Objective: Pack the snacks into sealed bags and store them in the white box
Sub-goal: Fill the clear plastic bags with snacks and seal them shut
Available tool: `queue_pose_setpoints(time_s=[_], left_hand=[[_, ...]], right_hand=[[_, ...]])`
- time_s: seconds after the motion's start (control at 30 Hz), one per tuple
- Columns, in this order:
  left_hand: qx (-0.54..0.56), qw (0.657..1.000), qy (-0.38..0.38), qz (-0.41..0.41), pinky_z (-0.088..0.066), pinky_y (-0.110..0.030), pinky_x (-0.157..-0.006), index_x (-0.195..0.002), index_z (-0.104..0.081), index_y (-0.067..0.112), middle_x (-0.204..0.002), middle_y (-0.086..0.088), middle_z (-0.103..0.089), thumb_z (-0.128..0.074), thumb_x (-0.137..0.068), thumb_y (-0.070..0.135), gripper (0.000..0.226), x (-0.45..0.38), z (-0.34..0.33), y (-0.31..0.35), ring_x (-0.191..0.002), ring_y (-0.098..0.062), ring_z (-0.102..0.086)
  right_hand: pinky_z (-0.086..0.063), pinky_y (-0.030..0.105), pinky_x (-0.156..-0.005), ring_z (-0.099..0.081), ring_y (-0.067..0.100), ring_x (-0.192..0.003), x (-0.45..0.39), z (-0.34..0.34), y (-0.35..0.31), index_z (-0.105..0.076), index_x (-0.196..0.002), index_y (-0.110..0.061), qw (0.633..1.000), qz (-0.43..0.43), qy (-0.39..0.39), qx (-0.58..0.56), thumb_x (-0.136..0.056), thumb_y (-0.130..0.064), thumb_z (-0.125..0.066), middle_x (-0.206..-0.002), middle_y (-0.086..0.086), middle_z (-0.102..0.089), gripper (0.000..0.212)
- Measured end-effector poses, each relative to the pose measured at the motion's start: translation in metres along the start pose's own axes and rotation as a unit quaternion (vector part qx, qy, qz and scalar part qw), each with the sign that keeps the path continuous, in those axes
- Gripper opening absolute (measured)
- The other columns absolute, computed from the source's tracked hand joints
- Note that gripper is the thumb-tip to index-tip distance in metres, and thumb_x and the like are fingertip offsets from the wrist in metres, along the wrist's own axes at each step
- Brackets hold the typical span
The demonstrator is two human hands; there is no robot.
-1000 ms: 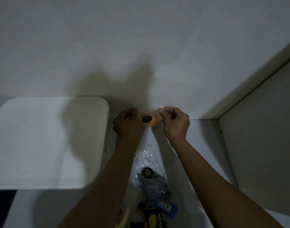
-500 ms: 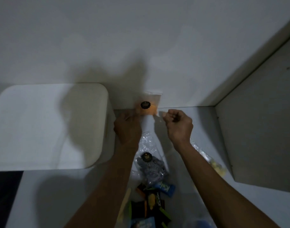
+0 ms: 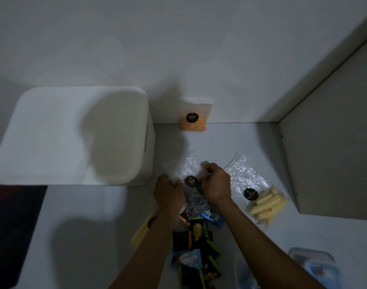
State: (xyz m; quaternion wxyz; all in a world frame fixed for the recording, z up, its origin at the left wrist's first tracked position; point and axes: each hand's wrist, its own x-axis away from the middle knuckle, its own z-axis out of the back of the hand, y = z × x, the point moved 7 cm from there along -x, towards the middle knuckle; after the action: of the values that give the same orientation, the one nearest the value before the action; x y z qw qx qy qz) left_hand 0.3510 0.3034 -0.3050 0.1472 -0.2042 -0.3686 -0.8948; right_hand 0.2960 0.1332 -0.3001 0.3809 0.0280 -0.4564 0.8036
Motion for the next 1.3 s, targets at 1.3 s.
queue_pose_setpoints(time_s=[1.3], left_hand=[[0.124, 0.983, -0.113, -0.08, -0.048, -0.024, -0.067, -0.096, -0.07, 0.009, -0.091, -0.005, -0.07, -0.073, -0.086, 0.017, 0.013, 0.078, 0.086, -0.104, -0.083, -0.018, -0.064]], right_hand=[[-0.05, 0.017, -0.075, -0.063, 0.017, -0.098, 0.162, -0.059, 0.002, -0.052, -0.116, -0.022, 0.988, 0.016, -0.026, -0.149, -0.094, -0.009, -0.059, -0.106, 0.002, -0.064, 0.027]])
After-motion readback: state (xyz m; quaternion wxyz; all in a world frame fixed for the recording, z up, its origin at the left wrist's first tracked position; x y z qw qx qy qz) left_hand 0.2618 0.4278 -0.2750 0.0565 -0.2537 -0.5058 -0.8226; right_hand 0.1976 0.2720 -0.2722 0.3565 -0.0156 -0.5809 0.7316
